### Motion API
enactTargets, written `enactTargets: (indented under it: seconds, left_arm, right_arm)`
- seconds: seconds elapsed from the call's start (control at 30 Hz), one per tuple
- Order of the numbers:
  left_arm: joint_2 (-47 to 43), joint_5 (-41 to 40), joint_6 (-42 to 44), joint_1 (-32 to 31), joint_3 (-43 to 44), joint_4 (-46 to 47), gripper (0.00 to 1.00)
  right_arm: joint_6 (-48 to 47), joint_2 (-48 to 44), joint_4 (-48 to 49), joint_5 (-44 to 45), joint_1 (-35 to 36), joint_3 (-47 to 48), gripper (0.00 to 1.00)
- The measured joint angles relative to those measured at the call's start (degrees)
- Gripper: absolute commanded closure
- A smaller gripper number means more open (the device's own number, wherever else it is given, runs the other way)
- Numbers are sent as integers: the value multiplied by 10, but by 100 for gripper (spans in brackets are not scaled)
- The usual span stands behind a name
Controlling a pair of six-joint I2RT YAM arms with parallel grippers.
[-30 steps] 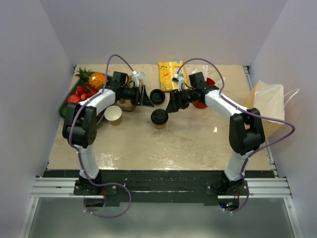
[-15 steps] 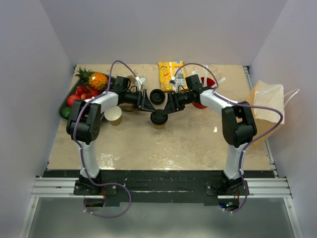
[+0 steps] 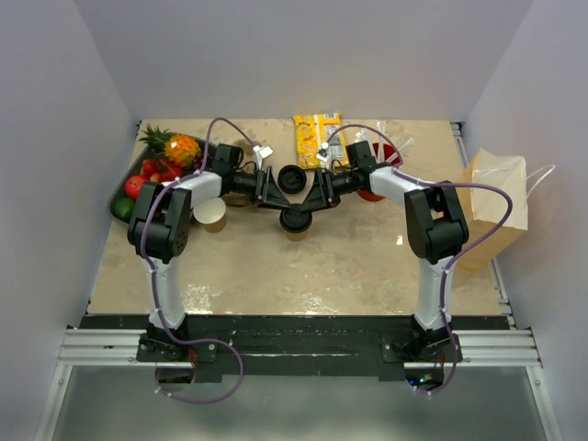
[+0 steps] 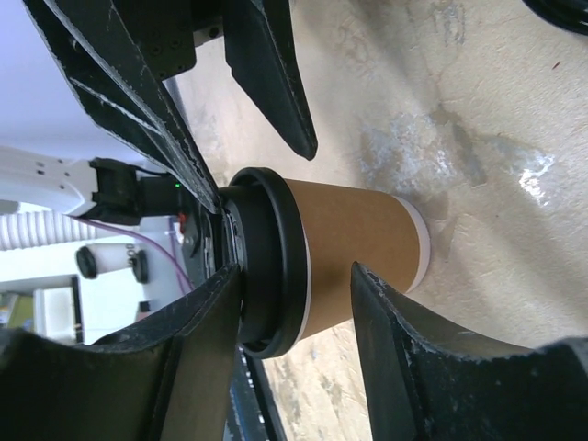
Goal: Pack the takeout coffee
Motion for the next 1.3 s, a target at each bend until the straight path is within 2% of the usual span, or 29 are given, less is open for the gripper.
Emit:
enactTargets:
  seconds: [0.37,0.6,0.73,1.0,1.13,1.2,1.3]
  left_arm:
    - [0,-5,3,0,-6,-2,50]
    - [-3,-19,5,-1,-3,-15,51]
    - [-10,-31,16,-3,-3,-21,49]
    - [-19,-39,44,-6,-3,-24,42]
    - [-19,-35,49,-7,-3,-19,39]
    - [-19,-34,50,-7,-3,-19,32]
    - [-21,-36,59,-8,-4,-21,32]
  right_arm:
    - [10,2,3,2,3,-1,55]
    - [12,-2,-2,23,4,-1,55]
    - [11,-5,-2,28,5,-1,53]
    - [-5,-16,13,49,12,-1,34]
    - [-6,-30,19,60,14,-1,31]
    - [-9,-42,19,64,14,-1,31]
    - [-13,-63,17,68,14,-1,32]
